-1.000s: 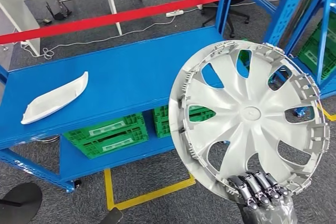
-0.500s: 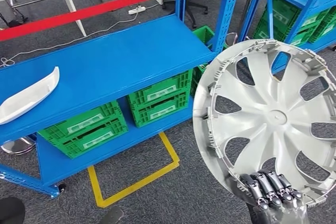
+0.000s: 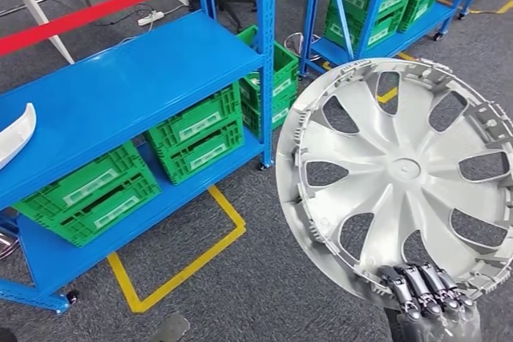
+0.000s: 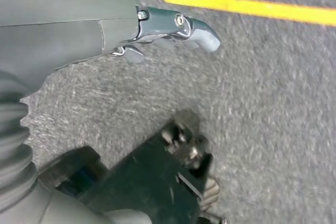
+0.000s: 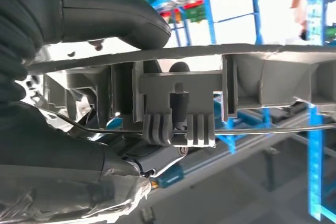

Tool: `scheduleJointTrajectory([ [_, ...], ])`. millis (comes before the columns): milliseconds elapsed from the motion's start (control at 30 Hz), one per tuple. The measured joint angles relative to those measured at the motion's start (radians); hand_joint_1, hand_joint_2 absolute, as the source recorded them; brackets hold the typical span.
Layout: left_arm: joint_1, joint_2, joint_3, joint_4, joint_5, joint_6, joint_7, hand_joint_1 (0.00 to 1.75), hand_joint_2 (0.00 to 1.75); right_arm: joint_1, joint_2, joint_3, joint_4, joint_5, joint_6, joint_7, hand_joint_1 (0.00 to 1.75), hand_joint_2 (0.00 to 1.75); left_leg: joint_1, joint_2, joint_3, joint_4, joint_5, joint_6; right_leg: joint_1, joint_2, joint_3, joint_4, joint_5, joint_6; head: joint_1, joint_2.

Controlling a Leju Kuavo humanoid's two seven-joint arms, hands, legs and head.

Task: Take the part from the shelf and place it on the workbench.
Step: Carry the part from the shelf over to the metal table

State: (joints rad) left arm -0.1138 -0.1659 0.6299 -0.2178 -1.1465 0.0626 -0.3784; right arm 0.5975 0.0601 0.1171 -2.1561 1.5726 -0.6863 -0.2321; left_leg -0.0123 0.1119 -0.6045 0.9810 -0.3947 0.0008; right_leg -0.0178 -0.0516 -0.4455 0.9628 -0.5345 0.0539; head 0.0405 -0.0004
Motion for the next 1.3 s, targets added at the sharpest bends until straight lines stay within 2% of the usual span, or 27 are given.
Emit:
scheduleJointTrajectory([
  [33,0.001,-0.001,-0.001,0.0,-0.004,-0.004,0.0,0.0,1.75,0.002,0.0,-0.001,0.0,0.0,0.0,0.004,1.75,1.75,0.004,-0.021,-0.007,0.02,-0.022,-0.006,0.0,0.01,-0.006,0.001,0.005,-0.009,0.0,0.0],
  [100,0.004,-0.004,-0.006,0.0,-0.011,-0.009,0.0,0.0,1.75,0.003,0.001,-0.002,0.0,0.0,0.0,0.01,1.75,1.75,0.01,-0.076,-0.041,0.121,-0.102,-0.016,-0.001,0.031,-0.015,0.002,0.019,-0.023,-0.002,0.0],
  [167,0.007,-0.006,-0.012,0.0,-0.016,-0.016,0.0,0.0,1.75,0.005,0.004,-0.004,0.0,0.0,0.0,0.012,1.75,1.75,0.01,-0.098,-0.085,0.25,-0.165,-0.019,0.001,0.056,-0.027,0.004,0.033,-0.029,-0.004,0.0],
  [200,0.007,-0.006,-0.014,0.0,-0.018,-0.019,0.0,0.0,1.75,0.007,0.007,-0.004,0.0,0.0,0.0,0.012,1.75,1.75,0.01,-0.101,-0.093,0.281,-0.168,-0.018,0.002,0.07,-0.034,0.006,0.037,-0.03,-0.004,0.0],
  [233,0.007,-0.006,-0.016,0.0,-0.019,-0.021,0.0,0.0,1.75,0.011,0.01,-0.005,0.0,0.0,0.0,0.013,1.75,1.75,0.01,-0.103,-0.083,0.276,-0.151,-0.016,0.002,0.084,-0.039,0.008,0.04,-0.029,-0.004,0.0],
  [267,0.008,-0.006,-0.017,0.0,-0.019,-0.022,0.0,0.0,1.75,0.014,0.014,-0.005,0.0,0.0,0.0,0.013,1.75,1.75,0.011,-0.109,-0.057,0.234,-0.12,-0.013,0.002,0.098,-0.042,0.01,0.042,-0.028,-0.004,0.0],
  [333,0.008,-0.005,-0.02,0.0,-0.02,-0.022,0.0,0.0,1.75,0.018,0.021,-0.006,0.0,-0.002,0.0,0.015,1.75,1.75,0.013,-0.144,0.012,0.107,-0.06,-0.006,0.002,0.125,-0.05,0.015,0.042,-0.024,-0.004,0.0],
  [400,0.008,-0.004,-0.023,0.0,-0.02,-0.022,0.001,0.0,1.75,0.019,0.025,-0.006,-0.001,-0.003,0.0,0.016,1.75,1.75,0.017,-0.177,0.052,0.028,-0.043,-0.003,0.002,0.15,-0.061,0.022,0.045,-0.014,-0.004,0.0],
  [467,0.004,-0.005,-0.024,0.0,-0.02,-0.02,0.003,0.0,1.75,0.022,0.028,-0.007,-0.002,-0.003,0.0,0.013,1.75,1.75,0.019,-0.17,0.053,0.011,-0.052,0.0,0.0,0.171,-0.078,0.025,0.05,-0.002,-0.004,0.0],
  [500,0.001,-0.006,-0.025,0.0,-0.02,-0.018,0.004,0.0,1.75,0.025,0.03,-0.007,-0.002,-0.003,0.0,0.011,1.75,1.75,0.021,-0.159,0.052,0.006,-0.055,0.004,0.001,0.166,-0.087,0.03,0.048,0.003,-0.003,0.0],
  [533,-0.001,-0.008,-0.026,0.0,-0.02,-0.016,0.005,0.0,1.75,0.027,0.032,-0.008,-0.003,-0.003,0.0,0.01,1.75,1.75,0.022,-0.149,0.051,0.002,-0.056,0.009,0.002,0.146,-0.101,0.049,0.036,0.008,-0.001,0.0],
  [567,-0.003,-0.009,-0.026,0.0,-0.02,-0.015,0.006,0.0,1.75,0.028,0.033,-0.008,-0.003,-0.003,0.0,0.009,1.75,1.75,0.022,-0.138,0.05,0.0,-0.055,0.014,0.003,0.12,-0.122,0.088,0.013,0.012,0.002,0.0],
  [633,-0.003,-0.01,-0.028,0.0,-0.022,-0.014,0.006,0.0,1.75,0.029,0.035,-0.007,-0.003,-0.002,0.0,0.008,1.75,1.75,0.017,-0.113,0.049,0.0,-0.054,0.022,0.005,0.071,-0.184,0.222,-0.052,0.017,0.007,0.0],
  [667,-0.002,-0.01,-0.029,0.0,-0.024,-0.014,0.006,0.0,1.75,0.029,0.036,-0.007,-0.003,-0.001,0.0,0.007,1.75,1.75,0.014,-0.1,0.049,0.0,-0.054,0.023,0.005,0.063,-0.214,0.287,-0.075,0.018,0.007,0.0],
  [700,-0.002,-0.01,-0.03,0.0,-0.027,-0.013,0.007,0.0,1.75,0.03,0.036,-0.007,-0.003,-0.001,0.0,0.008,1.75,1.75,0.012,-0.086,0.049,0.0,-0.054,0.024,0.005,0.06,-0.231,0.324,-0.082,0.018,0.007,0.0],
  [733,-0.003,-0.011,-0.031,0.0,-0.031,-0.013,0.009,0.0,1.75,0.031,0.037,-0.007,-0.003,-0.001,0.0,0.01,1.75,1.75,0.01,-0.074,0.049,0.0,-0.054,0.024,0.006,0.058,-0.228,0.321,-0.07,0.017,0.007,0.0],
  [767,-0.005,-0.011,-0.033,0.0,-0.035,-0.013,0.012,0.0,1.75,0.032,0.037,-0.007,-0.003,-0.001,0.0,0.011,1.75,1.75,0.008,-0.062,0.05,0.0,-0.054,0.025,0.007,0.053,-0.206,0.279,-0.041,0.014,0.007,0.0],
  [800,-0.006,-0.012,-0.036,0.0,-0.037,-0.012,0.016,0.0,1.75,0.033,0.037,-0.007,-0.003,-0.001,0.0,0.013,1.75,1.75,0.006,-0.052,0.051,0.0,-0.054,0.024,0.009,0.04,-0.168,0.209,-0.005,0.009,0.008,0.0],
  [867,-0.008,-0.014,-0.041,0.0,-0.041,-0.011,0.022,0.0,1.75,0.033,0.04,-0.008,-0.004,-0.001,0.0,0.014,1.75,1.75,0.0,-0.034,0.052,0.003,-0.055,0.021,0.017,-0.003,-0.101,0.079,0.041,0.0,0.007,0.0],
  [933,-0.008,-0.016,-0.046,0.0,-0.044,-0.009,0.025,0.0,1.75,0.034,0.044,-0.009,-0.004,-0.001,0.0,0.013,1.75,1.75,-0.005,-0.017,0.051,0.006,-0.053,0.014,0.024,-0.018,-0.086,0.037,0.05,-0.009,0.004,0.0],
  [1000,-0.01,-0.019,-0.05,0.0,-0.047,-0.007,0.027,0.0,1.75,0.038,0.048,-0.011,-0.005,-0.001,0.0,0.012,1.75,1.75,-0.002,-0.003,0.05,0.007,-0.053,0.004,0.023,0.005,-0.095,0.037,0.058,-0.02,0.002,0.0],
  [1067,-0.013,-0.021,-0.053,0.0,-0.047,-0.006,0.028,0.0,1.75,0.039,0.053,-0.013,-0.006,0.0,0.0,0.011,1.75,1.75,0.002,-0.034,0.036,0.042,-0.087,-0.007,0.019,0.026,-0.098,0.032,0.068,-0.033,0.001,0.0],
  [1133,-0.012,-0.021,-0.055,0.0,-0.047,-0.005,0.032,0.0,1.75,0.037,0.059,-0.016,-0.007,0.0,0.0,0.01,1.75,1.75,0.006,-0.083,-0.01,0.153,-0.158,-0.015,0.016,0.048,-0.105,0.031,0.078,-0.042,-0.001,0.0],
  [1200,-0.009,-0.021,-0.056,0.0,-0.047,-0.005,0.037,0.0,1.75,0.036,0.063,-0.019,-0.007,0.0,0.0,0.01,1.75,1.75,0.007,-0.1,-0.058,0.271,-0.206,-0.018,0.015,0.074,-0.114,0.031,0.085,-0.044,-0.001,0.0],
  [1233,-0.008,-0.021,-0.056,0.0,-0.048,-0.005,0.038,0.0,1.75,0.036,0.065,-0.02,-0.007,0.0,0.0,0.009,1.75,1.75,0.008,-0.102,-0.065,0.29,-0.203,-0.018,0.015,0.088,-0.117,0.031,0.088,-0.043,-0.001,0.0],
  [1267,-0.009,-0.021,-0.056,0.0,-0.048,-0.005,0.039,0.0,1.75,0.037,0.067,-0.022,-0.007,0.0,0.0,0.008,1.75,1.75,0.009,-0.105,-0.051,0.266,-0.18,-0.017,0.014,0.102,-0.119,0.032,0.09,-0.041,-0.001,0.0],
  [1300,-0.01,-0.021,-0.056,0.0,-0.048,-0.005,0.039,0.0,1.75,0.037,0.068,-0.023,-0.007,0.0,0.0,0.008,1.75,1.75,0.011,-0.114,-0.022,0.211,-0.145,-0.017,0.013,0.117,-0.12,0.032,0.092,-0.038,-0.001,0.0],
])
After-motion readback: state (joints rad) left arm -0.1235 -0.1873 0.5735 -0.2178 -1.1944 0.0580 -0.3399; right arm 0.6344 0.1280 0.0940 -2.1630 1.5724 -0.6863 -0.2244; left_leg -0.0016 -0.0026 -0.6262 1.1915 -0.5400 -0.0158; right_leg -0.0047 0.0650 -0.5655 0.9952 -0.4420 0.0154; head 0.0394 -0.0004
